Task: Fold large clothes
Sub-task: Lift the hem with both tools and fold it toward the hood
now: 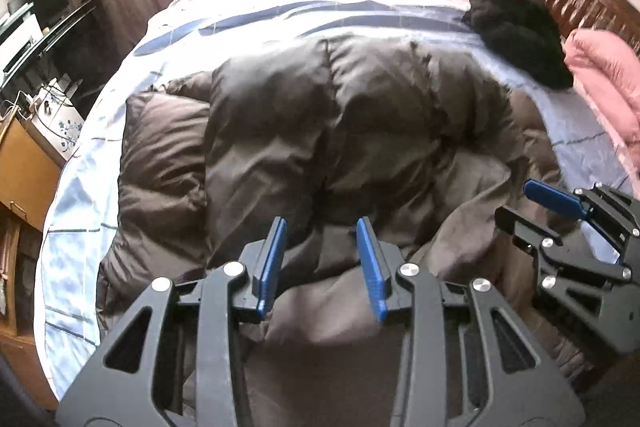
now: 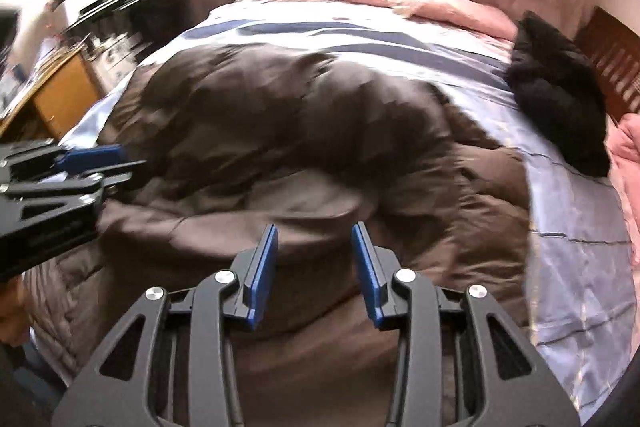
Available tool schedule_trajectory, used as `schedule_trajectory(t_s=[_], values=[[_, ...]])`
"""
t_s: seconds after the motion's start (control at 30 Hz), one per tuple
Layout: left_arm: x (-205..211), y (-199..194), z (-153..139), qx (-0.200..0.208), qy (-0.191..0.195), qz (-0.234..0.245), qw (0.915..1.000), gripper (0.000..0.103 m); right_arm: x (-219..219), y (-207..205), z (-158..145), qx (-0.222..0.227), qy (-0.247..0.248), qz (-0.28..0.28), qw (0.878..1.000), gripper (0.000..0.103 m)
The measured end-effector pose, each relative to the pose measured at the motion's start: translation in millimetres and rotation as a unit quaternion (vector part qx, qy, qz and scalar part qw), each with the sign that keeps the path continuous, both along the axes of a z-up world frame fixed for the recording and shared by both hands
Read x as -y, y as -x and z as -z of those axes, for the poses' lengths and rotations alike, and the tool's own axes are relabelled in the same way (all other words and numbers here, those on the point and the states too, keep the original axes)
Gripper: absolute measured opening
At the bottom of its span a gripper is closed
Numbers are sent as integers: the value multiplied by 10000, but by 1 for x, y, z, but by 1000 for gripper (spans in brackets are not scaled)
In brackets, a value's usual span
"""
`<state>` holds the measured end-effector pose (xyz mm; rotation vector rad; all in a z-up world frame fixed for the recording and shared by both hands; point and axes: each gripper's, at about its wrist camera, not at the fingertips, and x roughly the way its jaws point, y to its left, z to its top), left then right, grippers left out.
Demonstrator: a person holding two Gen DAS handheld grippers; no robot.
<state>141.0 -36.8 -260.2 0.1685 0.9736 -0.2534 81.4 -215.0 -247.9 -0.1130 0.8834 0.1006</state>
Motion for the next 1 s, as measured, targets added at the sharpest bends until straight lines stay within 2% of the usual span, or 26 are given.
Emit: schedule_trajectory(t_s=[0.1,0.33,0.6,1.0], values=[[2,1,19,-158,-150,-19,9998,37,-4,-8,14,-159,62,-6,9999,39],[6,-11,47,-241,-545,-20,9982,40,-9,-23,52,-612,16,16,9981,39],[3,-20,67,-468,-520,-154,9974,41,-18,-27,73,-650,120,-25,9978,40],[-8,-38,75,-610,-479,-302,9965,41,-23,-30,77,-702,192,-93,9973,40]])
